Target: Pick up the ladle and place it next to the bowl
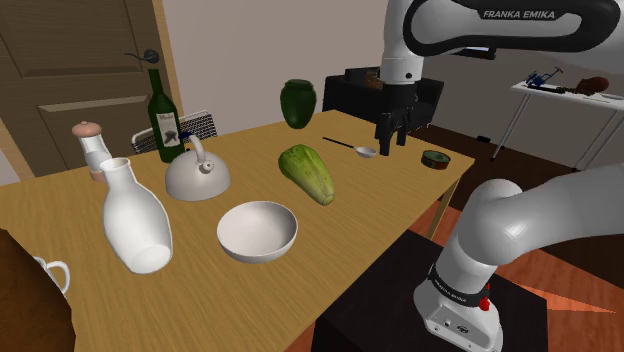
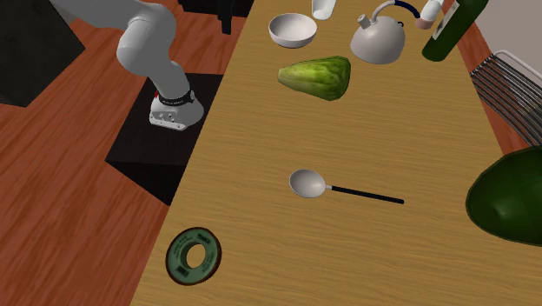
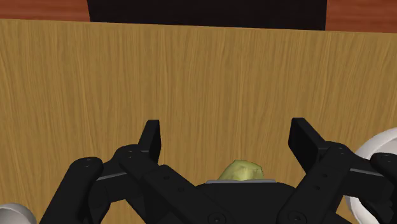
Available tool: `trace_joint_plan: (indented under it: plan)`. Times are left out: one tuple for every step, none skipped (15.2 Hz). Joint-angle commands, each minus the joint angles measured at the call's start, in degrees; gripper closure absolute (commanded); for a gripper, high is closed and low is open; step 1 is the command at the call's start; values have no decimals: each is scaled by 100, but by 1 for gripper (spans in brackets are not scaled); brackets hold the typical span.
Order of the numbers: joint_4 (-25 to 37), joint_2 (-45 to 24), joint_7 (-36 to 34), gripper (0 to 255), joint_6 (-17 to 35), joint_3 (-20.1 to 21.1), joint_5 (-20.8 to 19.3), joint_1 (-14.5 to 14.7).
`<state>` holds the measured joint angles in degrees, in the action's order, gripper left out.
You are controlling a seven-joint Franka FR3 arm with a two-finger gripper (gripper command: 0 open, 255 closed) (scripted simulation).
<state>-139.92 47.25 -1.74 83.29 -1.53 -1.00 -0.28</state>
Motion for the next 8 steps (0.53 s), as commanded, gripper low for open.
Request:
trace_joint_plan:
  plan:
    - [0, 0, 0, 0, 0, 0, 0, 0]
    - [6, -137, 91, 0, 141, -94, -78, -37]
    - [19, -280, 180, 0, 282, -187, -153, -72]
    - [40, -428, 269, 0, 422, -278, -222, -107]
    - [68, -583, 356, 0, 561, -370, -287, -141]
    - [104, -742, 442, 0, 698, -461, -348, -171]
    - [147, -907, 527, 0, 833, -551, -404, -200]
    - [197, -1076, 613, 0, 966, -638, -453, -230]
